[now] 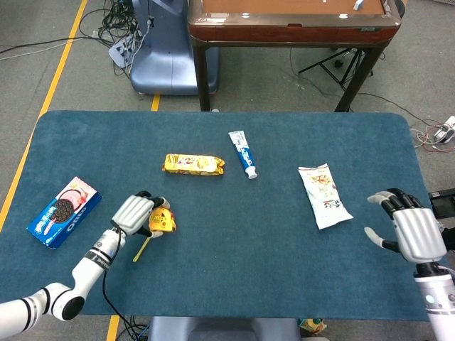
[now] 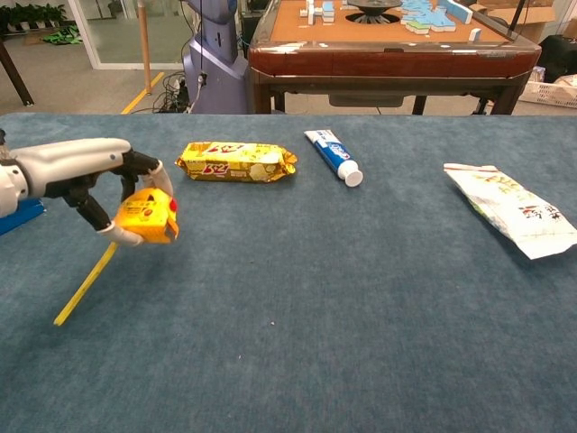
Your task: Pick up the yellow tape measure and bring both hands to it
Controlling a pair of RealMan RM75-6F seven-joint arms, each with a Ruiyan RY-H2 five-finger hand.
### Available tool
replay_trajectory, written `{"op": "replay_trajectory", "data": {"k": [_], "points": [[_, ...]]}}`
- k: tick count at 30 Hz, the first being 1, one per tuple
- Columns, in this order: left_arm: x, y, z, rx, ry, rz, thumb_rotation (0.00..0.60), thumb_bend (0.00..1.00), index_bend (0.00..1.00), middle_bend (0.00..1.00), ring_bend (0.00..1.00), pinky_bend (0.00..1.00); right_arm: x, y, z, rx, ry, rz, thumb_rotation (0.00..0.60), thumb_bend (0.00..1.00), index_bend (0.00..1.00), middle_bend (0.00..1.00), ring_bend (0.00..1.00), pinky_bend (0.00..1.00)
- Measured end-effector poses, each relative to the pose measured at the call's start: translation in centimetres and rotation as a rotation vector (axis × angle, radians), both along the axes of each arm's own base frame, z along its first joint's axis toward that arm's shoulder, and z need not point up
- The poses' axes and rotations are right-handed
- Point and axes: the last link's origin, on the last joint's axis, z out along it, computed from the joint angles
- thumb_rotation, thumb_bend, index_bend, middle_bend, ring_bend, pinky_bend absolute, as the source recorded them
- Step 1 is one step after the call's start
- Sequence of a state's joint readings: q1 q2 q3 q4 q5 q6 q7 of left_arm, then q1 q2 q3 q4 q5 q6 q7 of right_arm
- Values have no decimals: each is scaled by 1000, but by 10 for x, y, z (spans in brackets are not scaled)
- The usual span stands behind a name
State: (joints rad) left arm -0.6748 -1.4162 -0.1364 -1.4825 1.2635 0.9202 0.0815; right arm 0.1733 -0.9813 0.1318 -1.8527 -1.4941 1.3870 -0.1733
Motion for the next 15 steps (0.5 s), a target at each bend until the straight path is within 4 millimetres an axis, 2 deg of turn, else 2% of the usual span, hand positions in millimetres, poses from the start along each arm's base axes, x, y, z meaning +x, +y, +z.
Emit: {"op": "replay_trajectory", "data": {"k": [4,15], "points": [[11,5,11,23,-66,55,600,198,525,568,486,193,29,-18,-13,50,-47,74,600,265,264,245,154,268],[55,12,27,8,-201,139,600,198,522,568,485,197,110,-61,-64,158,-195,218,600,224,222,206,120,242]]}}
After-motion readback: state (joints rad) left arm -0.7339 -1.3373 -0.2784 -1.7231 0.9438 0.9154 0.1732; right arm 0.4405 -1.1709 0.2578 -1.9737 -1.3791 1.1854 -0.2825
